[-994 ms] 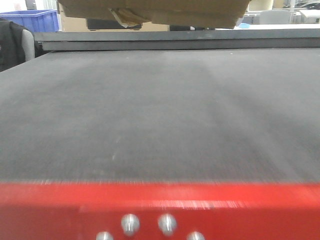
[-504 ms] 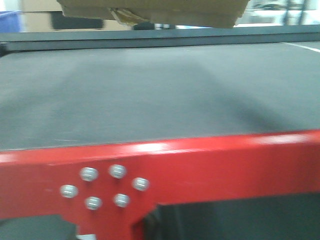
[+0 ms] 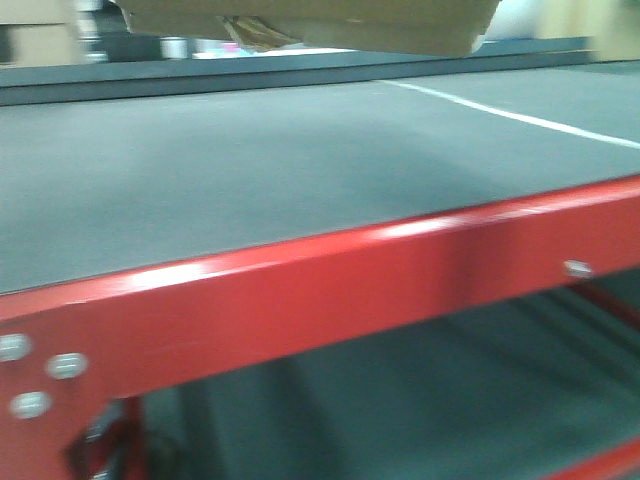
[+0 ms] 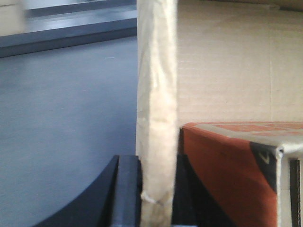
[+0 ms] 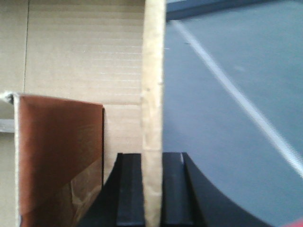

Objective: Stack two boxes on right shelf middle
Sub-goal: 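Hold the boxes raised while the base turns away from the table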

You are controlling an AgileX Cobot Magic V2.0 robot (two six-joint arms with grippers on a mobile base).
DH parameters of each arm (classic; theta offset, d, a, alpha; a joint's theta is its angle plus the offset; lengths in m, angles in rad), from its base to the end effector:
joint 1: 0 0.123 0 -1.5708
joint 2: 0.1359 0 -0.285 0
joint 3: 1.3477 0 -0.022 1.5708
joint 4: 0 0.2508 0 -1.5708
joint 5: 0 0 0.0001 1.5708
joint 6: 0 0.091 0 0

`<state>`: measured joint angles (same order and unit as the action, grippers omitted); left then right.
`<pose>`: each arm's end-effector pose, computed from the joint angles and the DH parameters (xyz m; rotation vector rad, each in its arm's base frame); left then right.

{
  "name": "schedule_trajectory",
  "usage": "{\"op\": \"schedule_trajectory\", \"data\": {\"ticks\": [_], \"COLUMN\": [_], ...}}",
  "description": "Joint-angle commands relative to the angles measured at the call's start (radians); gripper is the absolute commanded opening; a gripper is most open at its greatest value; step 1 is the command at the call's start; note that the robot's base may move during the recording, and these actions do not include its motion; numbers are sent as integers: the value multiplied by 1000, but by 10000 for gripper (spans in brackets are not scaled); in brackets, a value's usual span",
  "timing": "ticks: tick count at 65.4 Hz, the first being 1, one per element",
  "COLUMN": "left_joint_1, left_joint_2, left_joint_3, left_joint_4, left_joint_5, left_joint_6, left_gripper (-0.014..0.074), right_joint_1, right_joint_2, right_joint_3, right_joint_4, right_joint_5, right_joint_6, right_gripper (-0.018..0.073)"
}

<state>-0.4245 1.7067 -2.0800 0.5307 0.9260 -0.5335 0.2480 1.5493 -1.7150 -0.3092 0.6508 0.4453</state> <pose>0.3507 -0.1181 0.4967 -0.0485 1.9282 -0.0041 0.3464 0.0704 0.4574 0.0727 1.9391 0.1152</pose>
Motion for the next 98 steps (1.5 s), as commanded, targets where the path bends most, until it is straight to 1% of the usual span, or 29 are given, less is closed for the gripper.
{"op": "schedule_trajectory", "data": {"ticks": [1,98], "left_joint_1": [4,4], "left_joint_2": [-15,-15], "left_joint_3": [-18,-18], "left_joint_4": [15,15], "left_joint_5": [-53,-53], "left_joint_6": [0,0], "left_gripper": [-111,-111], "right_joint_1": [-5,-5], "right_joint_2": [-7,-7], "right_joint_3": [-6,-6], "right_joint_4": [-27,-27], "right_joint_5": [-39,-39], "right_joint_6": [1,1], "right_gripper": [-162,-162]}}
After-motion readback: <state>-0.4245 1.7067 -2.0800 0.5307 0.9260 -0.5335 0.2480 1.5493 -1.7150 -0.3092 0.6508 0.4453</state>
